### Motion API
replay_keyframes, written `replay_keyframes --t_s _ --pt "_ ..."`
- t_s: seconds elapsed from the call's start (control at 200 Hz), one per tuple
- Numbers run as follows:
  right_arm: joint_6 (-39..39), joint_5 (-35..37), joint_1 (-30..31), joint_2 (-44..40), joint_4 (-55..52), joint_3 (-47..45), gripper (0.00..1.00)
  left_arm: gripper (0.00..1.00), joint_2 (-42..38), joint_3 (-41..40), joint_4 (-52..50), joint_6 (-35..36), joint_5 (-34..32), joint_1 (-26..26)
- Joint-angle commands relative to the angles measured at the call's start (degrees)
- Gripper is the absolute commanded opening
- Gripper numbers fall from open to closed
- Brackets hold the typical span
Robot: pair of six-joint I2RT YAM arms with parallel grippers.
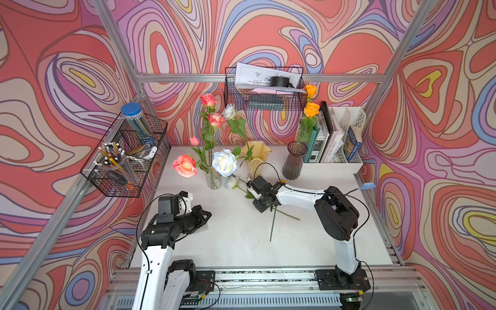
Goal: Arrange the flowers in different vases according to their colors
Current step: Pick up the flower at the center of the board.
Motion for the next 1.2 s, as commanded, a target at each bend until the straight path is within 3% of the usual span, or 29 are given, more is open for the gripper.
replay_keyframes --t_s 0.0,0.185,0.275,0.396,0.561,0.846,0.966,1.197 --pt "0.2 0.5 0.1 2.2 -0.5 0.3 0.29 0.0 0.7 -1.7 2.1 -1.3 -0.9 -2.8" --pt "0.2 1.0 0.0 1.7 -0.6 -0.8 0.18 0.0 -0.2 -2.8 2.8 -2.7 -2.9 -5.3" --pt "0.1 0.9 0.0 1.4 -1.0 -1.0 0.08 0.0 0.0 -3.4 3.3 -3.3 -3.2 -6.7" --pt "0.2 1.8 0.0 0.7 -1.5 -1.4 0.0 0.0 0.4 -5.9 5.9 -6.1 -7.1 -13.6" --pt "0.1 2.7 0.1 -3.4 -2.8 -2.2 0.0 0.0 1.8 -10.0 10.7 -12.0 -13.0 -23.6" --pt "-0.9 -1.1 0.3 -14.7 -9.5 -4.9 0.0 0.0 1.0 -15.3 13.5 -14.7 -14.5 -26.2" --pt "-0.1 -1.7 0.3 -23.7 -12.8 -7.2 0.0 0.0 1.3 -17.8 16.1 -16.5 -14.6 -28.0" --pt "-0.6 2.6 0.3 -37.8 -25.0 -8.1 0.0 0.0 1.9 -18.4 17.2 -15.6 -15.4 -28.7"
